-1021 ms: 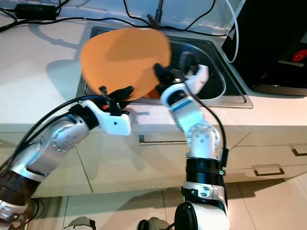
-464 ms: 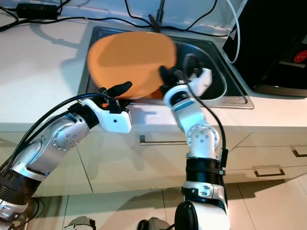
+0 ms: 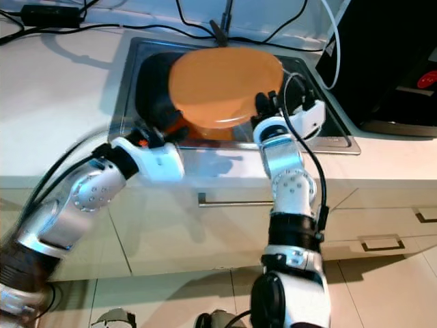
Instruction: Kitchen organization
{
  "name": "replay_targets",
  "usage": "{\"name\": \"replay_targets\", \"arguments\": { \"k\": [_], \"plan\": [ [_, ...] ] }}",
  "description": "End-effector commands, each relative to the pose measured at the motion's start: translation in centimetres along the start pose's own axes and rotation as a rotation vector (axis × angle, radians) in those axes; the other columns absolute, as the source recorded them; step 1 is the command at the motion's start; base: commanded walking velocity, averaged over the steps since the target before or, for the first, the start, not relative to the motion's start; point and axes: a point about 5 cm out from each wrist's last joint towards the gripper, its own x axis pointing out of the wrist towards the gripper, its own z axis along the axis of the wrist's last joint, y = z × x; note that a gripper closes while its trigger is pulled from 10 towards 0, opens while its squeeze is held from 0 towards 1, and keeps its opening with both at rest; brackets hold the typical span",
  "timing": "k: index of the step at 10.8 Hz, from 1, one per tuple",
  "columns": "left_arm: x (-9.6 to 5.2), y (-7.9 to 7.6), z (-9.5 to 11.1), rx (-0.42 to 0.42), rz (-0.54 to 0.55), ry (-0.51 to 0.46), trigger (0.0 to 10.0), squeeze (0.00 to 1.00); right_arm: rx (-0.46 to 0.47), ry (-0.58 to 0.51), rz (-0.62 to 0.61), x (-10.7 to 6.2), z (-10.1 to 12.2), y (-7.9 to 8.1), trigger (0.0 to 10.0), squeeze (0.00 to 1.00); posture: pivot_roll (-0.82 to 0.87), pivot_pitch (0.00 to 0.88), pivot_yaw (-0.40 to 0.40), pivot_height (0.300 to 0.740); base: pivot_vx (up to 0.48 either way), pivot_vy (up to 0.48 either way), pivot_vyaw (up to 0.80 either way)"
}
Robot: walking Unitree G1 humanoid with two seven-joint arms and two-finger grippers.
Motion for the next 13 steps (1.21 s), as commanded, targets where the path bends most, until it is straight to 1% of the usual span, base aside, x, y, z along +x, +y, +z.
{"name": "replay_targets", "arguments": {
  "k": [1,3,4,5,8,9,11,12,13],
  "plan": [
    [-0.1,-0.3,0.1,-0.152,0.024,0.022,10.0,0.0,-0.071,-0.038,-0.002,0.4,0.7,0.1,10.0,0.0,0.01,0.084,-0.18,0.719,0.0,0.0,0.0],
    [0.2,-1.0,0.4,-0.338,0.054,0.051,10.0,0.0,-0.166,-0.035,-0.005,1.2,0.4,-0.3,10.0,0.0,0.01,0.084,-0.185,0.719,0.0,0.0,0.0],
    [0.3,-1.1,0.5,-0.359,0.049,0.058,10.0,0.0,-0.201,-0.03,0.001,1.5,0.3,-0.3,10.0,0.0,0.01,0.084,-0.185,0.719,0.0,0.0,0.0],
    [0.4,-1.2,0.9,-0.412,0.044,0.06,10.0,0.0,-0.251,-0.021,0.0,2.3,0.0,-0.3,10.0,0.0,0.01,0.084,-0.187,0.719,0.0,0.0,0.0],
    [0.2,-1.6,0.9,-0.488,0.035,0.098,10.0,0.0,-0.319,-0.006,-0.021,3.4,-0.6,-0.3,10.0,0.0,0.03,0.088,-0.197,0.719,0.0,0.0,0.0],
    [0.2,-1.6,1.0,-0.494,0.034,0.099,10.0,0.0,-0.34,-0.002,-0.03,3.6,-0.8,-0.4,10.0,0.0,0.03,0.09,-0.198,0.719,0.0,0.0,0.0],
    [0.1,-2.1,1.6,-0.556,0.022,0.112,10.0,0.0,-0.421,0.013,-0.042,4.1,-1.5,-0.4,10.0,0.0,0.04,0.1,-0.208,0.719,0.0,0.0,0.0],
    [0.0,-2.3,1.7,-0.584,0.012,0.122,10.0,0.0,-0.467,0.024,-0.029,4.2,-1.9,-0.2,10.0,0.0,0.04,0.108,-0.213,0.719,0.0,0.0,0.0],
    [-0.2,-2.4,1.8,-0.602,0.013,0.131,10.0,0.0,-0.581,0.044,-0.02,4.4,-2.5,0.1,10.0,0.0,0.05,0.119,-0.219,0.719,0.0,0.0,0.0]
  ]
}}
